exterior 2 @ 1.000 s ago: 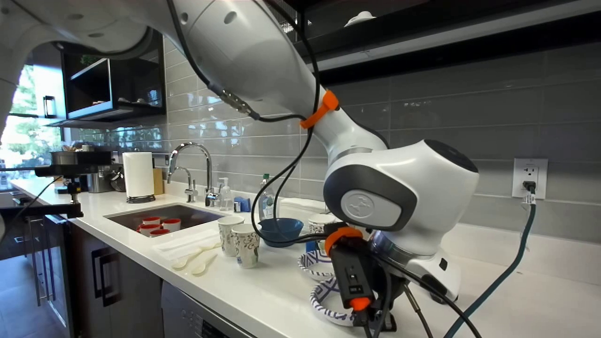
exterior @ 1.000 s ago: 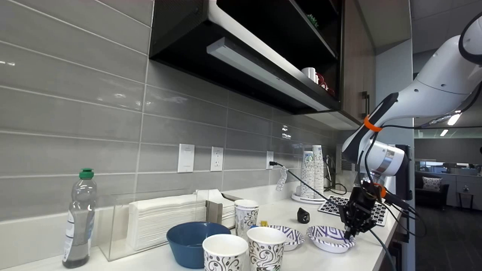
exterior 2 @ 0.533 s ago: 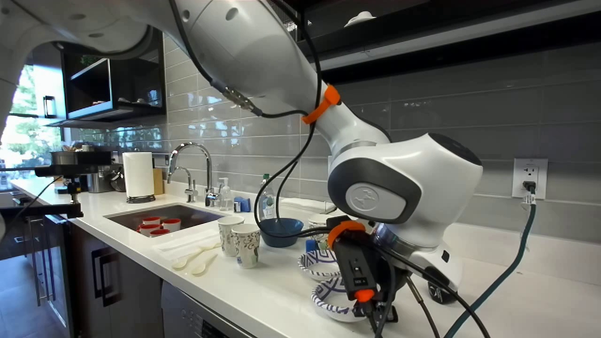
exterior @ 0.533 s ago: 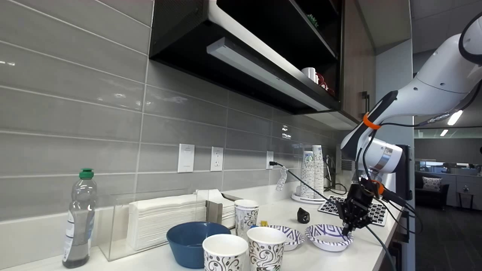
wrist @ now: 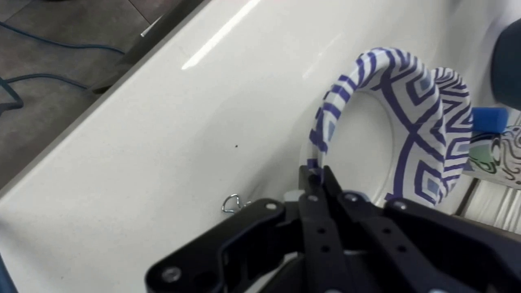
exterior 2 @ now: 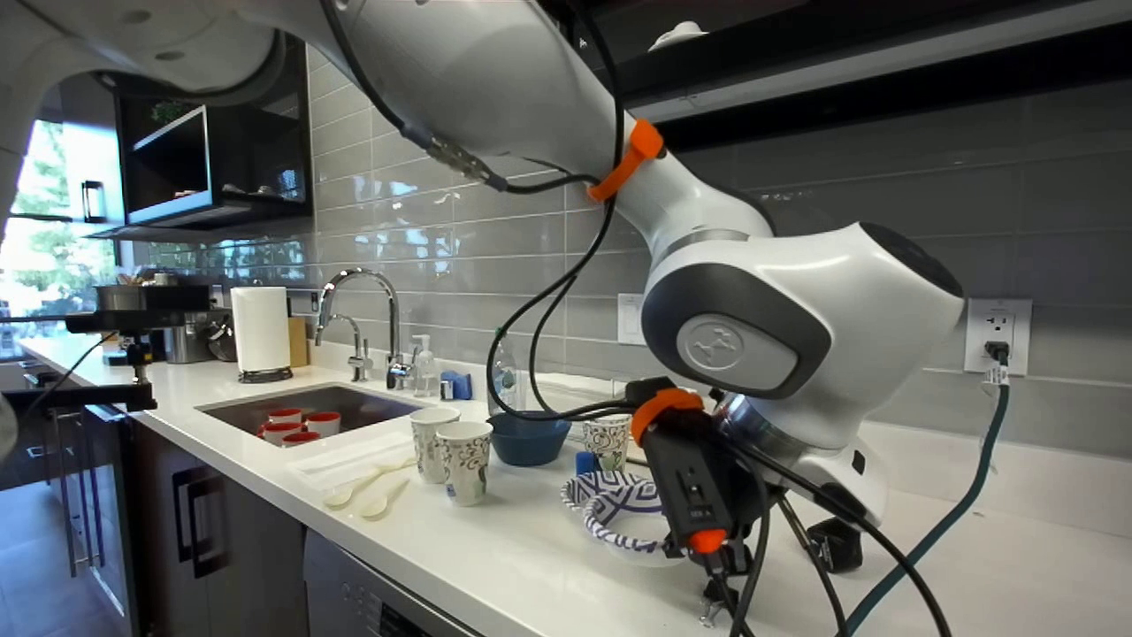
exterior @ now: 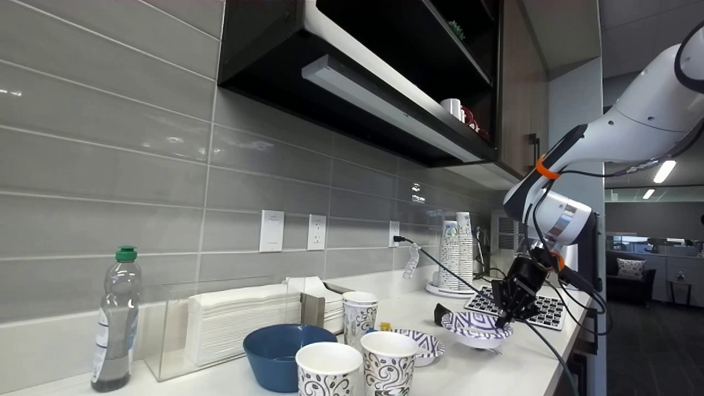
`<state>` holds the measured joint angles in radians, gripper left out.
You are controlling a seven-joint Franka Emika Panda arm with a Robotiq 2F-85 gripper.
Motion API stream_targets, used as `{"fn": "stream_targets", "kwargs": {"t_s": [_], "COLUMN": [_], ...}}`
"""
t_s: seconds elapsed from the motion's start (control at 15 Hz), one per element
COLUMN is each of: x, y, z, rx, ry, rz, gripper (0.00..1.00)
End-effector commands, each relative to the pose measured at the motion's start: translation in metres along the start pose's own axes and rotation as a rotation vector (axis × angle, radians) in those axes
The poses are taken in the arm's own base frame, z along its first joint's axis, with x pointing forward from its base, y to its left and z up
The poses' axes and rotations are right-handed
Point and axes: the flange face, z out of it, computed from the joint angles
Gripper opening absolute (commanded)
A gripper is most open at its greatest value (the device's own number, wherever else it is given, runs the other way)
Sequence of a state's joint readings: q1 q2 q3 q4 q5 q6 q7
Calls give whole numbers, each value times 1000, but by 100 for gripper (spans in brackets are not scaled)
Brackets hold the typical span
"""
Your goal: Stack the bowls together
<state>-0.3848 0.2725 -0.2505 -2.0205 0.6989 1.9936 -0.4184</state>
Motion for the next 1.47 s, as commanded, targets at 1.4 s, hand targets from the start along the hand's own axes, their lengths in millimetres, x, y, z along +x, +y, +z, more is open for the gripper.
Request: {"fn": "stream_targets", "kwargs": {"t_s": [1.4], "x": [18], "y": [-92], "z": [77], "rx": [150], "ry": [-2], "rz": [-87], "gripper": [1]}}
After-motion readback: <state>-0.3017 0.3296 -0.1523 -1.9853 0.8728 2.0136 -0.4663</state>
